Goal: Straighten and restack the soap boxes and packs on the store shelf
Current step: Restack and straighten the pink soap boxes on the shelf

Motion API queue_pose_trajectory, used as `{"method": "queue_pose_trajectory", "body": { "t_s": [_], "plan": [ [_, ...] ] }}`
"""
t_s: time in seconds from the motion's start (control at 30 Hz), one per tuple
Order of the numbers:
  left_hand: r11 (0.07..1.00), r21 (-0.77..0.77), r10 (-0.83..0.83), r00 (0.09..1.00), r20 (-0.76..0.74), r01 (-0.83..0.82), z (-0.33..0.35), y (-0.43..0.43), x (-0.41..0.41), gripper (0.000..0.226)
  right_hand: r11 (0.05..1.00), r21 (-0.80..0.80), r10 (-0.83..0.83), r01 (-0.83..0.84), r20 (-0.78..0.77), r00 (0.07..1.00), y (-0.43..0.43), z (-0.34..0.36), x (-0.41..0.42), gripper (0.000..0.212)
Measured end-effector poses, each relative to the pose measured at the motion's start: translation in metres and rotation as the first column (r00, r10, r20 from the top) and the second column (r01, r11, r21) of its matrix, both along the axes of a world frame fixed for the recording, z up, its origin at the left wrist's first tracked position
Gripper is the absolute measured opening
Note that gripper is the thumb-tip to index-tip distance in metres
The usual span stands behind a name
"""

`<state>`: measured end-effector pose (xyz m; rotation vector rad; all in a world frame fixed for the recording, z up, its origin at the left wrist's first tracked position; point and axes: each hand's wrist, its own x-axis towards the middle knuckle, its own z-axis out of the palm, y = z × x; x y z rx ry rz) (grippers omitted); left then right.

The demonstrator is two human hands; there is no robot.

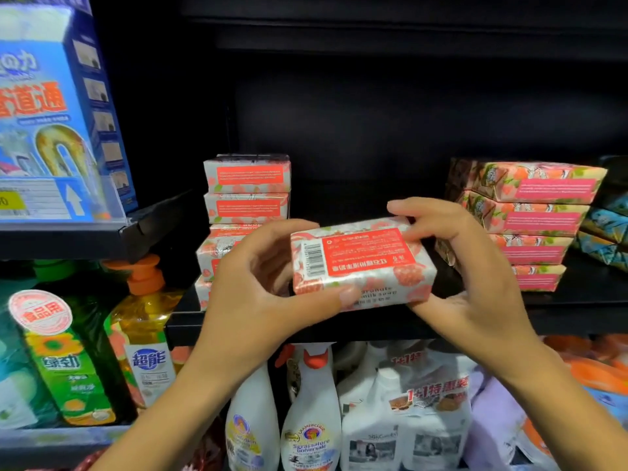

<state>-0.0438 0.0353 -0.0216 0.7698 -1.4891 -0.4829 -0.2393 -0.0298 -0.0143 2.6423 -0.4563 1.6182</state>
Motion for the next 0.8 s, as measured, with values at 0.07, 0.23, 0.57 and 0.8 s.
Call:
{"method": "queue_pose_trajectory", "body": {
  "t_s": [0.07, 0.23, 0.57, 0.8],
  "plan": [
    [0.998, -0.058, 0.034, 0.999, 0.024, -0.033, -0.002, 0.001, 0.0, 0.058, 0.95, 0.301, 0.105, -0.08, -0.069, 0.992, 0.0, 0.002, -0.008, 0.075],
    [0.985, -0.153, 0.103, 0.98, 0.172, -0.077, -0.004, -0.004, 0.0, 0.065, 0.673, 0.676, 0.295, -0.3, 0.127, 0.947, 0.0, 0.006, -0.008, 0.075],
    [0.994, 0.105, -0.037, 0.999, 0.0, 0.037, -0.001, -0.005, -0.003, 0.067, 0.951, 0.23, 0.171, -0.207, 0.168, 0.971, 0.007, 0.002, 0.003, 0.047],
    [0.997, 0.065, -0.044, 0.999, 0.008, 0.044, -0.005, -0.009, -0.005, 0.063, 0.953, 0.259, 0.163, -0.157, 0.0, 0.987, 0.004, 0.0, -0.006, 0.061]
  ]
}}
